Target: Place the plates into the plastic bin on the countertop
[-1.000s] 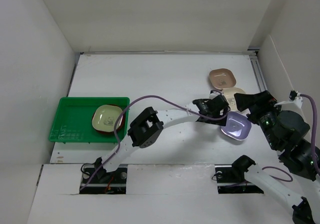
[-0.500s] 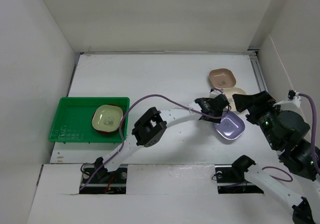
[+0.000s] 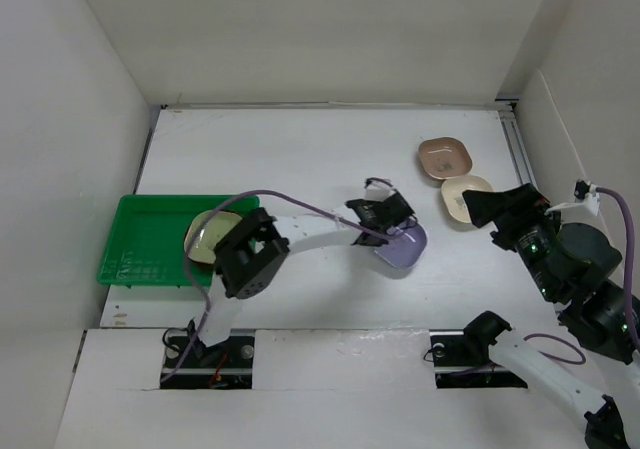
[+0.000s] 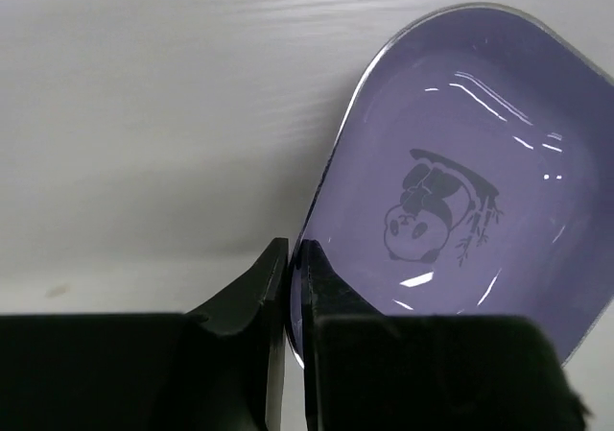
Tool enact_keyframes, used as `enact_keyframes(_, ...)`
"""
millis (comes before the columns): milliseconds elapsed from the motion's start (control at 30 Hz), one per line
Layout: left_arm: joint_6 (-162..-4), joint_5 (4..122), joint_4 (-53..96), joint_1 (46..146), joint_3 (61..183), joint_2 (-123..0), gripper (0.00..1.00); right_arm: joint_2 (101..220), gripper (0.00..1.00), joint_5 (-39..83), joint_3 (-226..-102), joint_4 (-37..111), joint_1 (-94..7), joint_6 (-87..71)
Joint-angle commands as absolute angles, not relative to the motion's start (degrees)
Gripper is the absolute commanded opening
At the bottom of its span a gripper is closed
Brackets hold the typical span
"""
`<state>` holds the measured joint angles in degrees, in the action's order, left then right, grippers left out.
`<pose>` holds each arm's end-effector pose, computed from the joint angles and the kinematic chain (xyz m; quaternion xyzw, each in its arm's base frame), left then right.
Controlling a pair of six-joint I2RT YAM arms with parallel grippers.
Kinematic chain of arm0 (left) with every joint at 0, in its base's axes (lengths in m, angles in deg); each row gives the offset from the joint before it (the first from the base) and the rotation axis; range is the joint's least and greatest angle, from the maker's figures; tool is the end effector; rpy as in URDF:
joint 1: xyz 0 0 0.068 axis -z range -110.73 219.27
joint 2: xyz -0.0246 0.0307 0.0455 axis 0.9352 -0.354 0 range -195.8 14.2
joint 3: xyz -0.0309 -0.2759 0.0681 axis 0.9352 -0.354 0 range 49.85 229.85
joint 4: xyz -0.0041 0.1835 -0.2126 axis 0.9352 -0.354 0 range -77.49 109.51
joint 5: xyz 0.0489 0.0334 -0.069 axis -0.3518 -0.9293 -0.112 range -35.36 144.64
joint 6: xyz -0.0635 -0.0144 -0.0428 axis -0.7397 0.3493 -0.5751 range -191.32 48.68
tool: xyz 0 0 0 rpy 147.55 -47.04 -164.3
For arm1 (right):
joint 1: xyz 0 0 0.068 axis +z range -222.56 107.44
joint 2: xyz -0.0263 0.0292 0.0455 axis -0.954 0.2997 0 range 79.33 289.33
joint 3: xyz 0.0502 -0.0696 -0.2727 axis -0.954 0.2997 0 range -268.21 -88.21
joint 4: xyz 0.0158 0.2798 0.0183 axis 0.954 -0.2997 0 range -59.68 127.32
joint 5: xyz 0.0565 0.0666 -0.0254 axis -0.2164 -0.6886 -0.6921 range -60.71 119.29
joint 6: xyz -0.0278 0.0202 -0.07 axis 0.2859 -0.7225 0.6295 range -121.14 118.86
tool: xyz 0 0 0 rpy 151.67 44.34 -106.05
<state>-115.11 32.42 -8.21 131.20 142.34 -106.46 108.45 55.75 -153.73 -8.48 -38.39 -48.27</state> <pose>0.2575 -0.4294 0.1673 0.0921 0.9353 -0.1181 0.3205 0.0891 0.0246 0.4325 0.2308 0.7210 0.2778 0.5913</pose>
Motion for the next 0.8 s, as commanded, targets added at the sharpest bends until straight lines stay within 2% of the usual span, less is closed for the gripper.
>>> enact_keyframes(0,-116.50,27.38,-14.78,120.55,129.08,-93.41,0.00,107.89,1.00,53.82,-152.91,-4.61,-38.54,-46.85)
enact_keyframes(200,-113.17,32.22,-11.69,105.15,114.57,-70.31,0.00,110.61,1.00,51.27,-149.75,-0.22,-38.54,-45.61)
enact_keyframes(467,-101.57,45.31,-11.69,77.48,106.98,-54.63,0.00,114.04,1.00,46.35,-147.98,4.36,-38.54,-42.37)
enact_keyframes(700,-95.23,36.63,-17.58,75.24,110.41,-53.31,0.00,113.52,1.00,42.05,-146.84,7.78,-38.54,-41.22)
enact_keyframes(767,-93.30,37.67,-16.52,75.24,109.88,-52.08,0.00,113.52,1.00,40.55,-146.31,8.40,-38.54,-41.22)
